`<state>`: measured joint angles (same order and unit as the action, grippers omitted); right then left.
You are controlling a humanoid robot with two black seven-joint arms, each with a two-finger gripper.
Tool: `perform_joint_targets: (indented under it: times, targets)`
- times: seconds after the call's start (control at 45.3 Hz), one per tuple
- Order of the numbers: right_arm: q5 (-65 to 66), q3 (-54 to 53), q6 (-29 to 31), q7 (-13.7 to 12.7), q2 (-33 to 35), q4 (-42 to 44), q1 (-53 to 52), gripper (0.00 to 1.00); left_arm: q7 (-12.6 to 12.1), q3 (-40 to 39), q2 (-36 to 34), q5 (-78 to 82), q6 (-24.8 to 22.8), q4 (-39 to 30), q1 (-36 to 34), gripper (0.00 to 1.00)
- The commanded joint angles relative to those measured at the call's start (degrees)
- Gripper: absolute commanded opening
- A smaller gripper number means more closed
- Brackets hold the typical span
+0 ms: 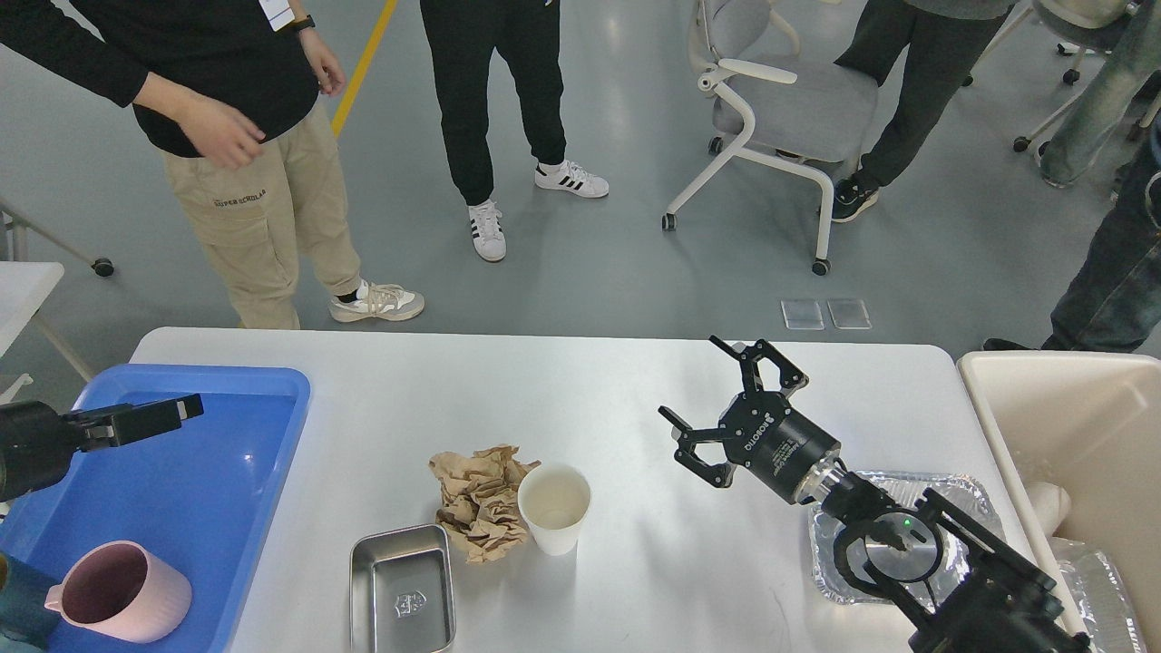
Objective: Tidy desktop
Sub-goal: 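Move the left gripper toward the small steel tray, then grasp the edge of the small steel tray with the left gripper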
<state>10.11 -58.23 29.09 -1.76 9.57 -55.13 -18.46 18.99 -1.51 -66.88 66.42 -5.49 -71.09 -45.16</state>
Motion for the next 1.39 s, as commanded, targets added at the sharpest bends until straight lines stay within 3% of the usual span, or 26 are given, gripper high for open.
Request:
perform_joint_targets:
  times: [0.0,0.044,0.199,0.265,0.441,0.75,0.905,1.081,1.368]
  targets:
    - [0.4,0.0,0.0,0.1,-0.1,-0.1,0.2,1.00,0.3,-0.1,0.4,1.5,-8.5,0.0,-4.0,0.97]
    - [0.4,0.0,0.0,0.1,-0.1,-0.1,0.4,1.00,0.2,0.0,1.8,1.6,-12.3,0.0,-6.3,0.97]
    - [0.4,0.0,0.1,0.1,-0.1,-0.2,0.5,1.00,0.2,0.1,5.0,4.8,-13.4,2.2,-7.6,0.97]
    - [0.4,0.0,0.1,0.1,-0.1,-0.3,0.5,1.00,1.0,0.2,6.4,11.9,-14.1,2.4,-8.4,0.97]
    - [0.4,0.0,0.2,0.0,0.1,-0.2,0.6,1.00,6.8,0.2,9.9,30.8,-16.0,2.6,-8.6,0.97]
    - [0.4,0.0,0.3,0.1,-0.1,-0.4,1.0,1.00,9.2,0.3,18.4,49.9,-16.2,2.7,-9.7,0.96]
    - [0.4,-0.1,0.3,0.1,-0.1,-0.6,1.0,1.00,9.3,2.9,22.4,55.1,-17.5,2.7,-11.7,0.96]
    - [0.4,-0.3,0.4,0.1,0.0,-1.1,1.4,1.00,9.0,12.8,27.5,55.3,-17.7,3.1,-18.0,0.95]
    - [0.4,-0.8,0.5,0.1,0.2,-1.6,1.8,1.00,8.9,16.7,36.3,55.9,-17.3,8.9,-18.7,0.88]
